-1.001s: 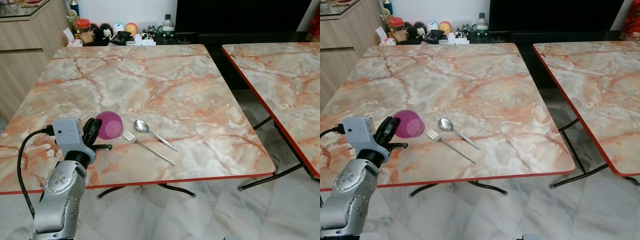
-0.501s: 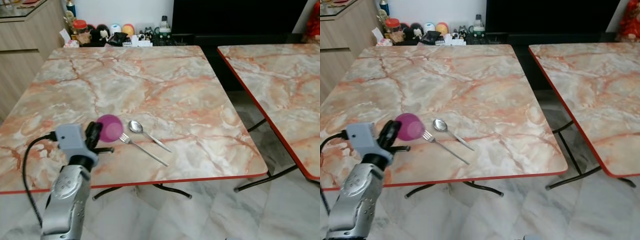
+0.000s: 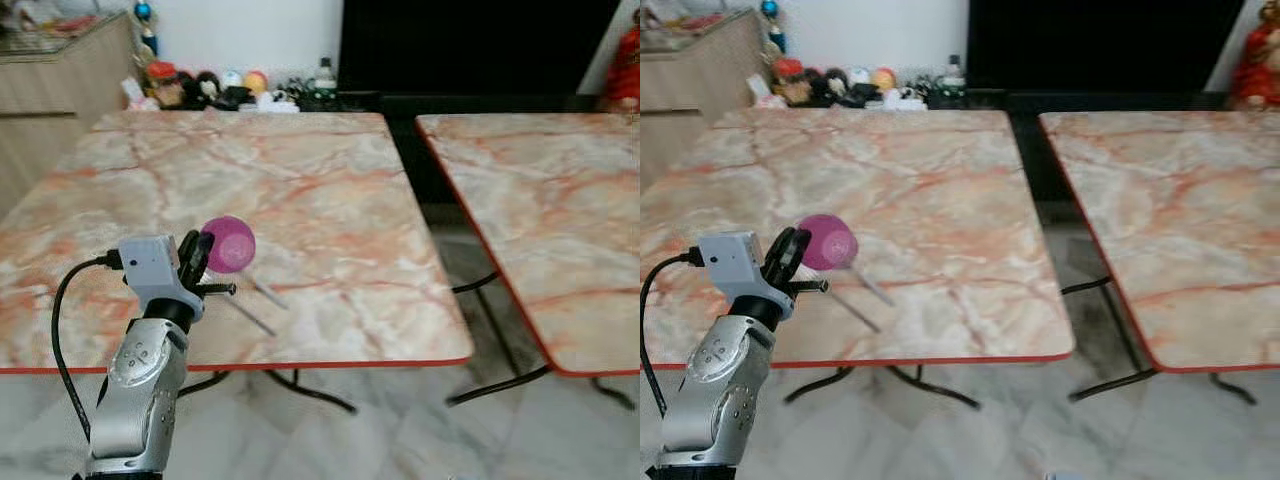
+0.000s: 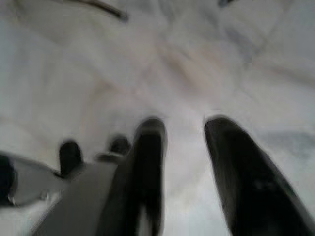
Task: Setting the table
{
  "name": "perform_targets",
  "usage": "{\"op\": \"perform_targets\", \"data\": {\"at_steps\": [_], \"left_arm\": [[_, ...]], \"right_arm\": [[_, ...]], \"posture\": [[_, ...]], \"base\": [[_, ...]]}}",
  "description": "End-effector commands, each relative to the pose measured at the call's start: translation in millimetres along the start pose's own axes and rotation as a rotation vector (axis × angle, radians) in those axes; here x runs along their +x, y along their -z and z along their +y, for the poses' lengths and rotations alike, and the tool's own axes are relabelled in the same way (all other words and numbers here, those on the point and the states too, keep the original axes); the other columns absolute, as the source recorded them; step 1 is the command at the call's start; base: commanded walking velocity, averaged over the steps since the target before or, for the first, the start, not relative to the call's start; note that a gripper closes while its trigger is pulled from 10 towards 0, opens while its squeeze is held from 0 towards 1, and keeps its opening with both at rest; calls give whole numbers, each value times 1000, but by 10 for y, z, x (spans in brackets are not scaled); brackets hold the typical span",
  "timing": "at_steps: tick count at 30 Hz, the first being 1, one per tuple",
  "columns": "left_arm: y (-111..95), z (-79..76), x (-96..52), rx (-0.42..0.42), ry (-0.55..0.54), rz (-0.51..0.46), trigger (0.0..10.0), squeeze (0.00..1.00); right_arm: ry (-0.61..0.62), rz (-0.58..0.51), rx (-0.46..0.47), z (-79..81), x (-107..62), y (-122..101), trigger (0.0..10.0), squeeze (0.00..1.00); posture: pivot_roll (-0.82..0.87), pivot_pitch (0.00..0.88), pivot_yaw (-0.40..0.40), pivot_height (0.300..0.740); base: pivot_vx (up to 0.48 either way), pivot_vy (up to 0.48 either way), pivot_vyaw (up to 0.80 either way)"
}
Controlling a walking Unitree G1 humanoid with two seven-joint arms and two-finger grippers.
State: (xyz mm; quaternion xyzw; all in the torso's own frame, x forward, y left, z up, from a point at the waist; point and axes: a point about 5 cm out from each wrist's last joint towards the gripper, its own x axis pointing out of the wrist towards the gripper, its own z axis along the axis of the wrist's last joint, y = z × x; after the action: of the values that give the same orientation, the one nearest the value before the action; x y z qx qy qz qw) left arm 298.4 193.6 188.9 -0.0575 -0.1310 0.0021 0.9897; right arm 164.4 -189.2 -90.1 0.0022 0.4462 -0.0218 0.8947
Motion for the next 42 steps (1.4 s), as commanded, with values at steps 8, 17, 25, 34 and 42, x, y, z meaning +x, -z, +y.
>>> {"op": "perform_targets", "data": {"at_steps": [8,17,25,34,42], "left_arm": [[-45,-14,18,19,14,-18,10000,0],[-51,-15,28,22,17,-14,10000,0],[-59,-28,38,19,22,-15,10000,0],[-72,-30,48,22,30,-19,10000,0],[-92,-22,50,25,29,-23,10000,0]], "right_arm": [[-6,11,4,17,-7,38,10000,0],[-2,8,8,17,-4,25,10000,0],[-1,4,11,16,-1,14,10000,0],[0,4,13,24,1,11,10000,0],[-1,4,15,31,1,13,10000,0]], "posture": [[60,76,-9,740],[59,91,-9,740],[56,98,-8,740],[61,96,-7,740],[62,102,-7,740]], "base": [[0,-461,0],[0,-458,0],[0,-457,0],[0,-453,0],[0,-447,0]]}}
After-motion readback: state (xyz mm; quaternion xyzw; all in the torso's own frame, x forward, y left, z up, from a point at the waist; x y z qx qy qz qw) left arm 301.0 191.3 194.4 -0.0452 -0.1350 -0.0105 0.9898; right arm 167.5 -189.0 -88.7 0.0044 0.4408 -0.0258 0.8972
